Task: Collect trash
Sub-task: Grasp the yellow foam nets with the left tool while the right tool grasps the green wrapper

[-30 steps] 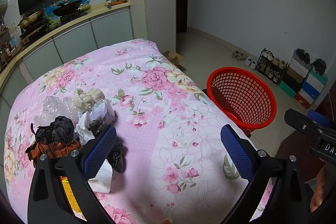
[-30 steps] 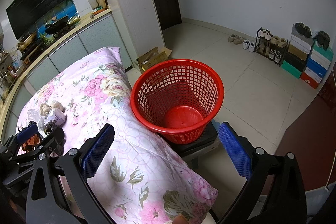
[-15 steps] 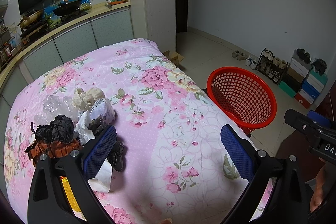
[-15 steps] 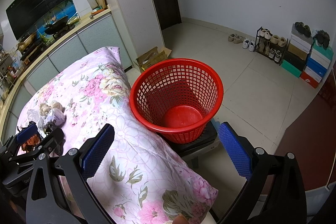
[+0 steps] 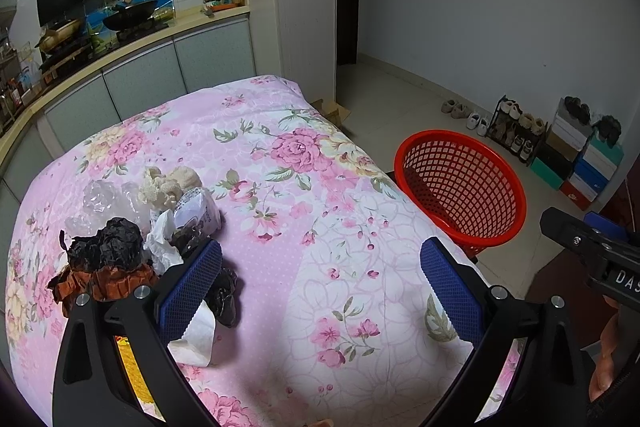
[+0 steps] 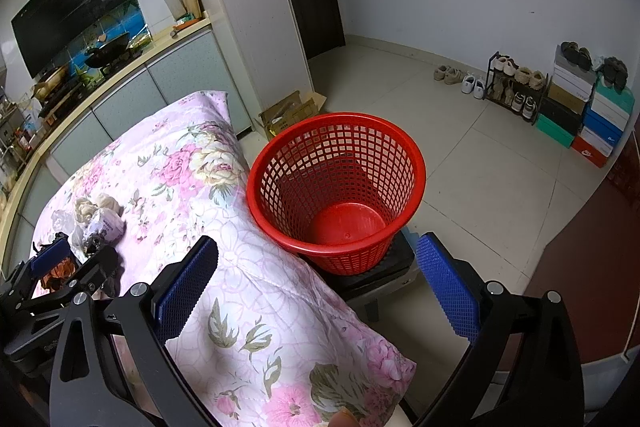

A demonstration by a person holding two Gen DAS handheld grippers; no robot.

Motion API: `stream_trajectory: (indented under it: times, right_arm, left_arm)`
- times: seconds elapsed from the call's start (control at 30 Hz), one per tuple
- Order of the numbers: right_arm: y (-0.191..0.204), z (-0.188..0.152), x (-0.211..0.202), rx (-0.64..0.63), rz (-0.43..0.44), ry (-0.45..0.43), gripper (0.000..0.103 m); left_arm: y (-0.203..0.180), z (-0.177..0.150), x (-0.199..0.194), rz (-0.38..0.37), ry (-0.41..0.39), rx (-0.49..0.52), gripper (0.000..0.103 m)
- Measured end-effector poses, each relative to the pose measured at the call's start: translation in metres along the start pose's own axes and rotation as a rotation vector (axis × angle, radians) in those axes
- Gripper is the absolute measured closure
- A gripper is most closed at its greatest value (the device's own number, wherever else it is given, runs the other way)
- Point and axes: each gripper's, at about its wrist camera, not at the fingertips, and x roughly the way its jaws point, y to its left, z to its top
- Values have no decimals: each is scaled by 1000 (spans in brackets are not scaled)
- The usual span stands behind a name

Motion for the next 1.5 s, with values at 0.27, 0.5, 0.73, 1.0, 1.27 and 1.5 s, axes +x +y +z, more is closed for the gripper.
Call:
stream_trajectory:
  times: [0.27,0.5,0.73,1.0,1.27,1.5]
  right_arm:
    - [13,-5,-4,-80,15,-69,7]
    - [36,-5,-6,-158,55,-99,7]
    - [67,-13,5,-241,130,-30,7]
    - [96,-23,7,-307,221,0,7]
    - [99,-23,19,-286,267,59,7]
    - [98,-22,24,-265,270,76,7]
  left_arm:
    - [23,-5,-9,25,-28,-49,7]
    - [64,-13,-20,84,-50,-132,7]
    - [114,-26,-34,175,-32,-191,7]
    - [178,-58,-53,253,10,-287,7]
    - [189,-89,-39,126,108,-357,7]
    - [182,-94,-8,72,163,-369,8]
